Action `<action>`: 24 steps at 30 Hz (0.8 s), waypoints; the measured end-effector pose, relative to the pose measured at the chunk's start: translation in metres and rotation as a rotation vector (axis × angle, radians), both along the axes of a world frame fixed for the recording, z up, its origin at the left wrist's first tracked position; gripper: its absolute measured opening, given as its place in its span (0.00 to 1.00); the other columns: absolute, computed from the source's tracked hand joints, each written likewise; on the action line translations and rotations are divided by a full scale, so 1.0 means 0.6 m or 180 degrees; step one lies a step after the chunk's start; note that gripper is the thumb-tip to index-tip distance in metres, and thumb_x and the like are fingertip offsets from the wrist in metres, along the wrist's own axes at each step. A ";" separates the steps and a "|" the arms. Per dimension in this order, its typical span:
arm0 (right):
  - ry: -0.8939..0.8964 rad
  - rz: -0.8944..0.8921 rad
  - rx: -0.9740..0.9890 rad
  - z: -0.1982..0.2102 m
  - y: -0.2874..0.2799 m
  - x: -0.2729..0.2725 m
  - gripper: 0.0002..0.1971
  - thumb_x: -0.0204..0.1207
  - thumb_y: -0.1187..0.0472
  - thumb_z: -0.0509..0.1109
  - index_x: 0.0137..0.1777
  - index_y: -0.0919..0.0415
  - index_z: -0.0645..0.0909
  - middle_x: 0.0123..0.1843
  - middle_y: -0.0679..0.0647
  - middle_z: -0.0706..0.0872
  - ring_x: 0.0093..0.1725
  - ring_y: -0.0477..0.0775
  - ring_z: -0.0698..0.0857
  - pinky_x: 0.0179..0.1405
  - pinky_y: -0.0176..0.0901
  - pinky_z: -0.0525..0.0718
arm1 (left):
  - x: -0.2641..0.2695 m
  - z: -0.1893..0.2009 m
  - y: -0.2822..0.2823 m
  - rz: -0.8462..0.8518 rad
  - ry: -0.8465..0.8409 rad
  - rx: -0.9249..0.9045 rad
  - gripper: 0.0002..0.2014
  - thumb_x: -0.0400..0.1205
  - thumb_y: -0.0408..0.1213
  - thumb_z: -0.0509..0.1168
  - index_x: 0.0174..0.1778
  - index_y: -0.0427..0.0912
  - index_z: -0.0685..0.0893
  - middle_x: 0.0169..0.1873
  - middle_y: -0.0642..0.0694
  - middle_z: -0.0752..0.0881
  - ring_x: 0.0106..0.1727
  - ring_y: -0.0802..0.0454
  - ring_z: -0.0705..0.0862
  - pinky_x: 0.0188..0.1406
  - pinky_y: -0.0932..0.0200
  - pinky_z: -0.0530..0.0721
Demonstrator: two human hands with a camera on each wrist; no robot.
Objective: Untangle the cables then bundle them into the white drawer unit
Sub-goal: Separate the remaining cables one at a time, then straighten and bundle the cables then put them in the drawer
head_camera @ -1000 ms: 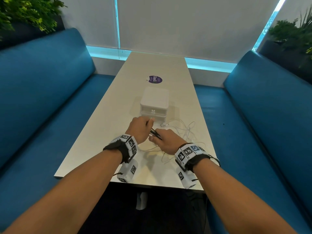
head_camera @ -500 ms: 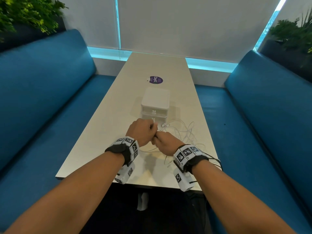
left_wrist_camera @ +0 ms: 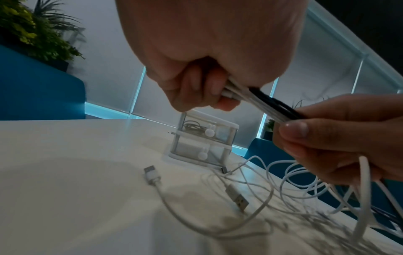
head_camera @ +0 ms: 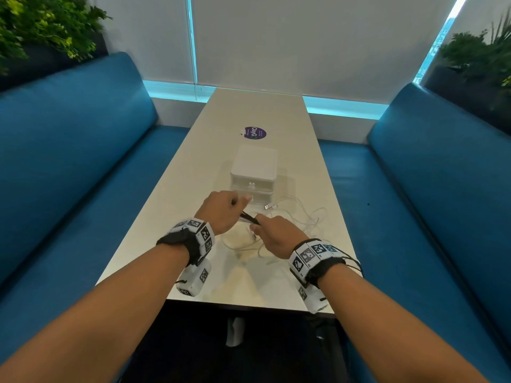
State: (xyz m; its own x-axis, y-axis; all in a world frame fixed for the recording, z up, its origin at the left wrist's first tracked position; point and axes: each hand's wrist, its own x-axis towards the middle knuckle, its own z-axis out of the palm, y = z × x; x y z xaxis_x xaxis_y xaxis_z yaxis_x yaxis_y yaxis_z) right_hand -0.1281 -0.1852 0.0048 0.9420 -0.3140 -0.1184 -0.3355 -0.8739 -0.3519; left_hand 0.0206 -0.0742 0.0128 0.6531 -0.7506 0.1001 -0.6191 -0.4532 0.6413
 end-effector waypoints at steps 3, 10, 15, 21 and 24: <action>-0.0100 -0.0114 0.0182 -0.005 -0.008 0.002 0.15 0.89 0.48 0.53 0.55 0.58 0.74 0.46 0.60 0.86 0.45 0.64 0.84 0.50 0.60 0.83 | 0.007 -0.015 0.026 -0.0037 0.0335 -0.0237 0.26 0.85 0.67 0.49 0.42 0.48 0.76 0.36 0.46 0.85 0.34 0.47 0.81 0.39 0.50 0.79; -0.0303 -0.0284 0.0222 -0.003 -0.016 0.011 0.16 0.89 0.47 0.52 0.51 0.57 0.74 0.45 0.57 0.85 0.44 0.62 0.84 0.49 0.60 0.84 | 0.002 -0.031 0.045 0.0036 0.0660 0.0510 0.55 0.68 0.85 0.34 0.44 0.36 0.85 0.40 0.42 0.89 0.44 0.43 0.87 0.56 0.43 0.83; -0.0300 -0.0116 0.0228 -0.007 -0.004 0.017 0.12 0.88 0.52 0.52 0.55 0.57 0.74 0.44 0.57 0.86 0.42 0.62 0.84 0.47 0.62 0.84 | -0.028 -0.026 0.010 -0.0263 0.0683 0.0480 0.47 0.75 0.81 0.41 0.41 0.40 0.88 0.38 0.42 0.90 0.42 0.44 0.88 0.52 0.46 0.84; -0.0408 0.0048 0.0377 -0.001 -0.001 0.022 0.10 0.88 0.60 0.54 0.58 0.61 0.76 0.46 0.52 0.85 0.42 0.59 0.82 0.48 0.54 0.81 | -0.025 -0.017 -0.028 -0.0010 0.0982 -0.0282 0.24 0.85 0.52 0.62 0.30 0.36 0.80 0.28 0.45 0.85 0.30 0.48 0.80 0.37 0.53 0.77; -0.0525 0.0044 0.0512 -0.001 0.007 0.028 0.10 0.88 0.57 0.56 0.58 0.61 0.75 0.46 0.61 0.87 0.42 0.63 0.83 0.47 0.57 0.82 | -0.037 -0.013 -0.035 0.0077 0.0787 -0.0484 0.19 0.88 0.42 0.58 0.31 0.40 0.74 0.27 0.45 0.80 0.29 0.48 0.76 0.32 0.55 0.71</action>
State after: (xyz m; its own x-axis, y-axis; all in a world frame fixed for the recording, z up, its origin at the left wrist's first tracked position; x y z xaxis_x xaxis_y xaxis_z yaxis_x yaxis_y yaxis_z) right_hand -0.1116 -0.1809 0.0045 0.9568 -0.2905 -0.0101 -0.2504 -0.8061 -0.5362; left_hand -0.0016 -0.0954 0.0049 0.6892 -0.7231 0.0459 -0.4259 -0.3530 0.8331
